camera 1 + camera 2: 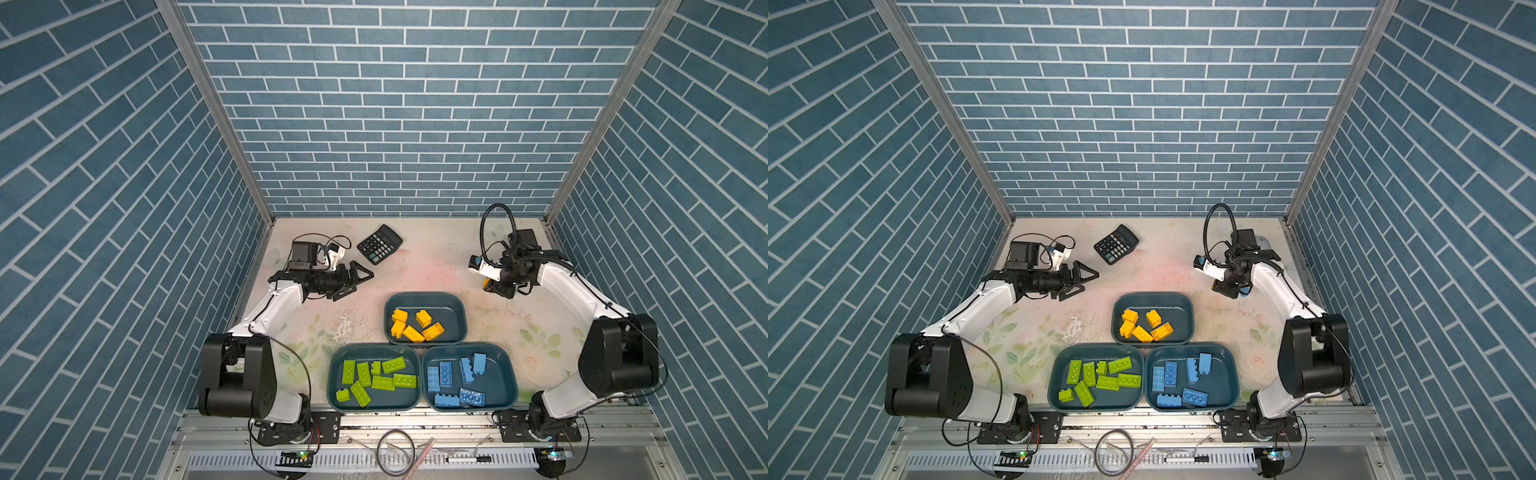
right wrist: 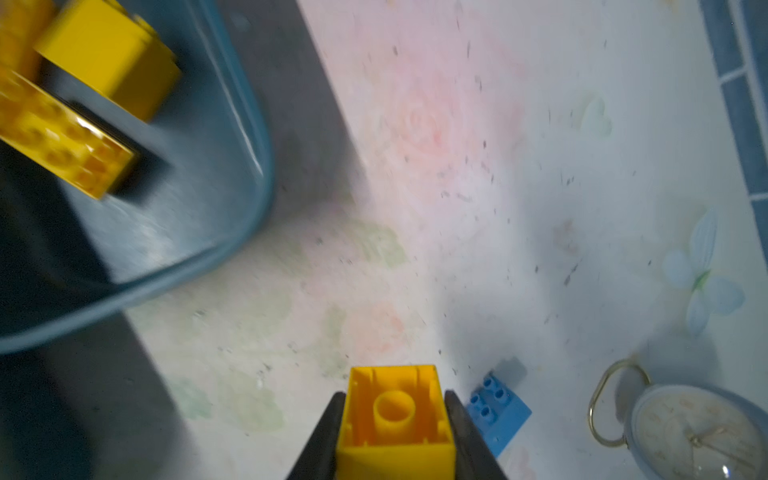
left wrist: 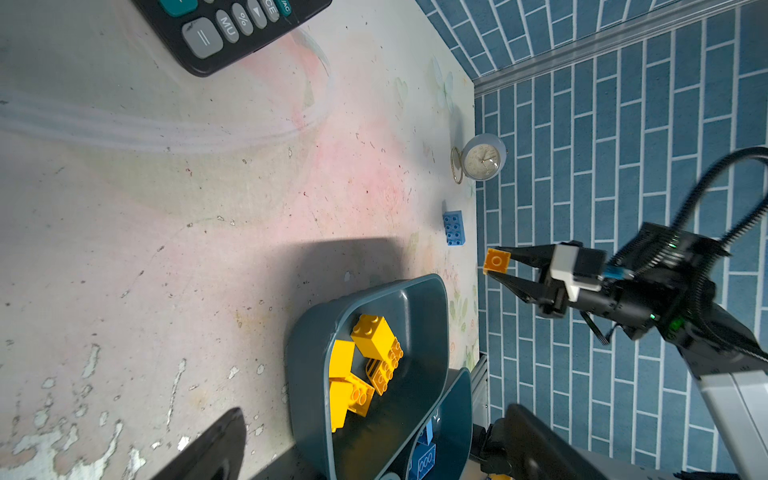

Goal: Sort the legos into containers by color
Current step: 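Carry the yellow brick into the yellow-filled bin and release it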

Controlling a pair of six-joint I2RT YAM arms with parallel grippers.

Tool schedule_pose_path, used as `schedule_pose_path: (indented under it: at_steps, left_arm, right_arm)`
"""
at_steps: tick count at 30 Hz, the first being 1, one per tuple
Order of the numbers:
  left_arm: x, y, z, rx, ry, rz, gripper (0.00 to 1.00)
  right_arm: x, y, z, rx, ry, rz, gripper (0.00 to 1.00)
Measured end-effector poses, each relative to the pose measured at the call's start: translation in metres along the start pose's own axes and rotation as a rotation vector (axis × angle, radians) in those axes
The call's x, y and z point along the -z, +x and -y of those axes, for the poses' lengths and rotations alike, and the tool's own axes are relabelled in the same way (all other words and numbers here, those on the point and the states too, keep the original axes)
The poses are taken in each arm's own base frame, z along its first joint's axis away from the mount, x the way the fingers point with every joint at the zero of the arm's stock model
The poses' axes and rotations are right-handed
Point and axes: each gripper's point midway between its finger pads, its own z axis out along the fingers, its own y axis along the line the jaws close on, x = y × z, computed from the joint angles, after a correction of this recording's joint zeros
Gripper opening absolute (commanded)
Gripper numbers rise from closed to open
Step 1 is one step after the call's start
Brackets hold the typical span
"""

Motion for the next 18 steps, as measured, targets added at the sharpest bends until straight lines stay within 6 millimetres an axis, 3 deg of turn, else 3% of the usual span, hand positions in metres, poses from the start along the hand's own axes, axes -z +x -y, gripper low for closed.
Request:
schedule_pose_path:
  at_steps: [4, 8, 11, 14, 18]
  left_arm:
    - [0.0, 0.0, 0.0, 0.0, 0.0, 0.0, 0.98]
    - [0.0, 0.0, 0.0, 0.001, 0.0, 0.0, 0.98]
    - [0.0, 0.0, 0.0, 0.001, 0.0, 0.0, 0.98]
    - [0.0, 0.0, 0.0, 0.001, 0.0, 0.0, 0.98]
    - [-0.001, 0.001, -0.002, 0.007, 0.001, 0.002, 0.98]
  right_arm:
    - [0.009, -0.049, -0.044, 0.053, -0.066, 0.116, 0.31]
    - [-0.008, -0.077, -0.086, 0.099, -0.167, 0.156, 0.3]
    - [-0.031, -0.082, -0.104, 0.111, -0.225, 0.126, 0.3]
    - [-0.057, -0.077, -0.109, 0.107, -0.251, 0.074, 0.33]
    - [-0.081, -0.068, -0.11, 0.084, -0.261, 0.017, 0.53]
